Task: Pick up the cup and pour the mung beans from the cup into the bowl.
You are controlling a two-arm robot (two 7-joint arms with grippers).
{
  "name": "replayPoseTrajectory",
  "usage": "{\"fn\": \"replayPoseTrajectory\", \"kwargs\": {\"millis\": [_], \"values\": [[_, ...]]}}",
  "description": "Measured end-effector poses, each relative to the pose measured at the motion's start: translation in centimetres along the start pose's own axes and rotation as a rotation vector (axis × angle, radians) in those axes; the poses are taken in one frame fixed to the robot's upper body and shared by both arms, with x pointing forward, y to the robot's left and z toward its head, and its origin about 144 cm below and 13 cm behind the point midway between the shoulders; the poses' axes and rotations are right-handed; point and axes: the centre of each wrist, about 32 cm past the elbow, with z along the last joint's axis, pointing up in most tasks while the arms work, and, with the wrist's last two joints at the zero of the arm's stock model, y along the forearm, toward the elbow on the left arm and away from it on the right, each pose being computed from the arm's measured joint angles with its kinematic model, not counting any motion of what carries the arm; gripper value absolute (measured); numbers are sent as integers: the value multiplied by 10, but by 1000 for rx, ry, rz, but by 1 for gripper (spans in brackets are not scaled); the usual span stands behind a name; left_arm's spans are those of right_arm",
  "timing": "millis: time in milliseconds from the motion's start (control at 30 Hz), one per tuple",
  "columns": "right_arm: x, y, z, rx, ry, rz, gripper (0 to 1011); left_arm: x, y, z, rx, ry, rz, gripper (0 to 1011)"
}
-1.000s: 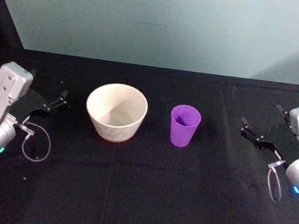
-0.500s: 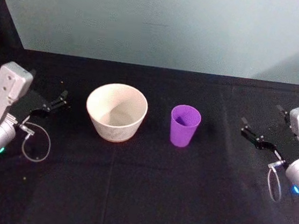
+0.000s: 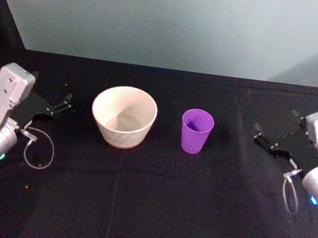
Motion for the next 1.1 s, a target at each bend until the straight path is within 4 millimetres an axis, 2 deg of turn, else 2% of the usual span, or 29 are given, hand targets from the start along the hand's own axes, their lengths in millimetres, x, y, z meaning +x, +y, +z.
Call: {"fn": "replayPoseTrajectory", "kwargs": {"millis": [333,500,733,1100], "values": [[-30,3,-3,13,58,185,1002,0,0,0,0,0,0,1000],[-50,14,-3,47,139,291,1002,0,0,0,0,0,0,1000],[-63,32,-4,69,209,337,1003,0,0,0,0,0,0,1000],[-71,60,-4,69,269,331,1003,0,0,0,0,0,0,1000]]}}
